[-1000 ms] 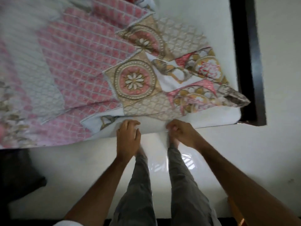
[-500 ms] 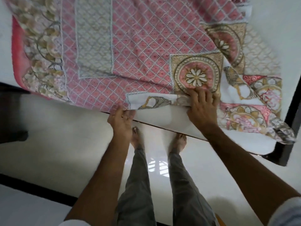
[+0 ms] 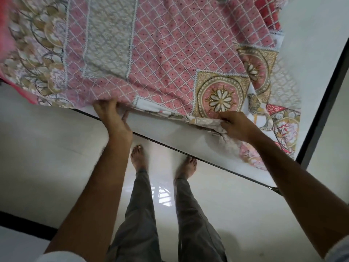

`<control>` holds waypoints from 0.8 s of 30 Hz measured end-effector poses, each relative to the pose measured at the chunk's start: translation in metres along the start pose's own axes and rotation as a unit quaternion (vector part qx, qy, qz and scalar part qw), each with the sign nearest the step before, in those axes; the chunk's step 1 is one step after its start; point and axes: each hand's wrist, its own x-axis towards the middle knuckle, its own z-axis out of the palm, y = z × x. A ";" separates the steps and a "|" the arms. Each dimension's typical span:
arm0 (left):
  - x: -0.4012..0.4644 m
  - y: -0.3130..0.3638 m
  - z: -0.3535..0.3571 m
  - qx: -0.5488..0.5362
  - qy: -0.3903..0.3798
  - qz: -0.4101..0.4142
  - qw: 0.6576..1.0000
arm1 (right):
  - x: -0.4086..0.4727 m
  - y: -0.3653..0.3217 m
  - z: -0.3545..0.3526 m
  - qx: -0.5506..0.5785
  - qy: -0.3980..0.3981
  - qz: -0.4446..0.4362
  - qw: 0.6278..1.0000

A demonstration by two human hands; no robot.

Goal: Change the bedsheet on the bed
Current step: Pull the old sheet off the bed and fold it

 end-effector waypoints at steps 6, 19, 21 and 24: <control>-0.005 0.000 0.007 -0.080 -0.055 -0.106 0.990 | -0.007 -0.002 0.004 0.104 0.183 -0.036 0.977; -0.042 -0.038 0.003 -0.249 -0.024 -0.141 0.958 | -0.043 -0.011 0.001 0.199 0.389 -0.069 0.897; -0.053 -0.042 0.002 -0.174 -0.065 -0.144 0.972 | -0.033 -0.010 -0.011 0.126 0.394 -0.100 0.905; -0.056 -0.046 0.016 0.062 -0.123 -0.049 0.989 | -0.010 -0.002 -0.024 0.040 0.357 -0.117 0.926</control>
